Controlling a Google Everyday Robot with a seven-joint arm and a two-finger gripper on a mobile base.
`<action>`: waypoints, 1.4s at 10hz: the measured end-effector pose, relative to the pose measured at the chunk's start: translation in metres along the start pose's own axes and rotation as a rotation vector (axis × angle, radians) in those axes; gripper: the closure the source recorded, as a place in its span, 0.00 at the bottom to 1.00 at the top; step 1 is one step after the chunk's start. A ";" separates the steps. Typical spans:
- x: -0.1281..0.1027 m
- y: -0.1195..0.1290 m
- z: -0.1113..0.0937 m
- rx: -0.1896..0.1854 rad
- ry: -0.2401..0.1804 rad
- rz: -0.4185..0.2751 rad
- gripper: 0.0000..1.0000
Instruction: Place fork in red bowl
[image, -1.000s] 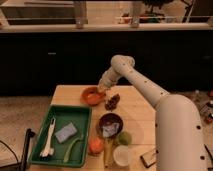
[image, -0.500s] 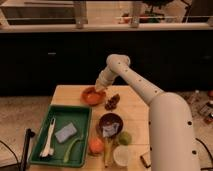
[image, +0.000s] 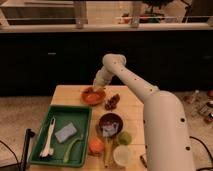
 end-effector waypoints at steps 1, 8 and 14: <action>0.000 -0.001 0.002 -0.002 0.003 0.009 0.55; 0.002 -0.001 0.012 -0.025 0.027 0.031 0.20; 0.000 0.001 0.012 -0.026 0.012 0.016 0.20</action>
